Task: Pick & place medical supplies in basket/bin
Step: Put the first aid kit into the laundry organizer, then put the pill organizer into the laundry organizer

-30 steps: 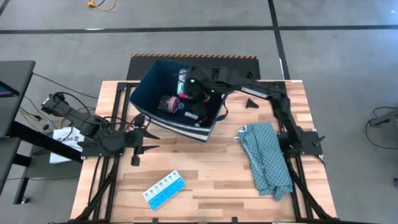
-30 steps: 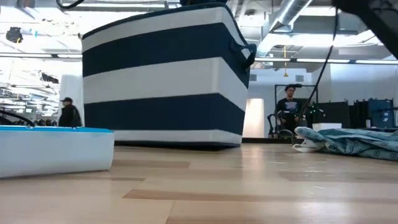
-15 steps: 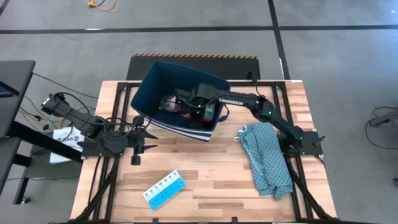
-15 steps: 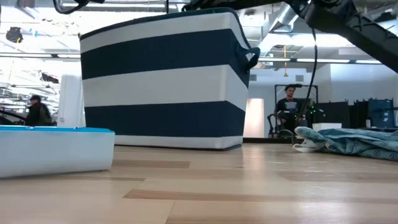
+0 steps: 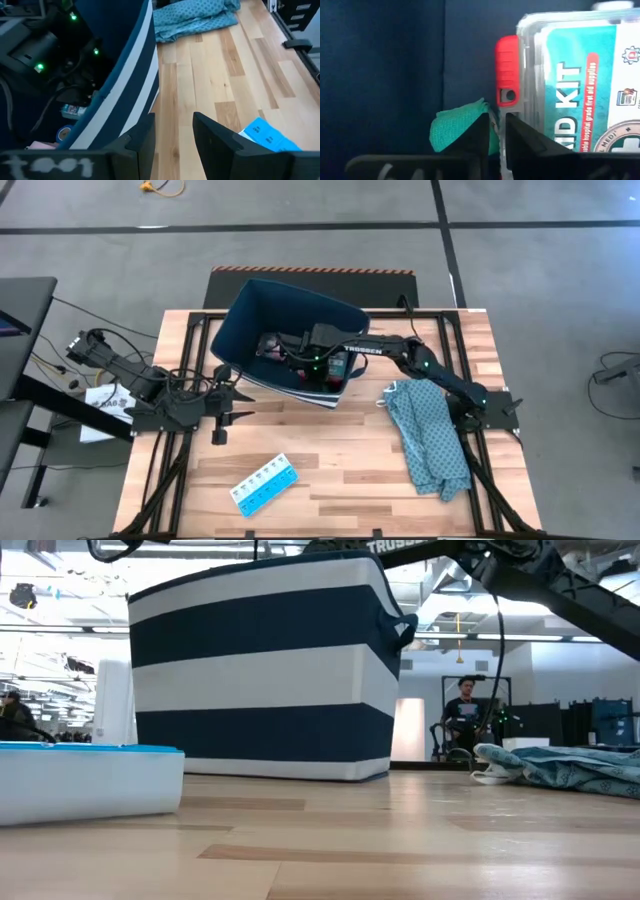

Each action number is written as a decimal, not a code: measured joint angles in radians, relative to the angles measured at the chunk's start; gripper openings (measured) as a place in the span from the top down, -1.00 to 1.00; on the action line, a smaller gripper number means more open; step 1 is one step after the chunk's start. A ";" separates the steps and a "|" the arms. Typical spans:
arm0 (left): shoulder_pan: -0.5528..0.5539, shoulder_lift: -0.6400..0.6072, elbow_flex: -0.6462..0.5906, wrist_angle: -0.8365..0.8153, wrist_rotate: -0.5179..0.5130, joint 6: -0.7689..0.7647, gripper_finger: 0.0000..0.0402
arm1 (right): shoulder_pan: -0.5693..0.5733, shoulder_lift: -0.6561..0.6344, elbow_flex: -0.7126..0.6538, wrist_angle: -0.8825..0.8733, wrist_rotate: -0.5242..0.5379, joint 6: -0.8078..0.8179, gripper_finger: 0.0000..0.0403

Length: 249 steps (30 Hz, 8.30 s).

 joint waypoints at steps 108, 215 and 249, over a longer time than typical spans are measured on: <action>-0.062 0.432 -0.581 0.957 0.586 -0.868 0.39 | 0.594 0.079 0.004 0.565 0.041 -0.169 0.40; -0.063 0.430 -0.401 0.653 0.596 -0.831 0.39 | 0.647 0.170 -0.012 0.482 0.701 -0.257 -0.13; -0.066 0.484 -0.292 0.278 0.450 -1.138 0.39 | 0.699 0.172 0.003 0.658 0.677 -0.274 -0.06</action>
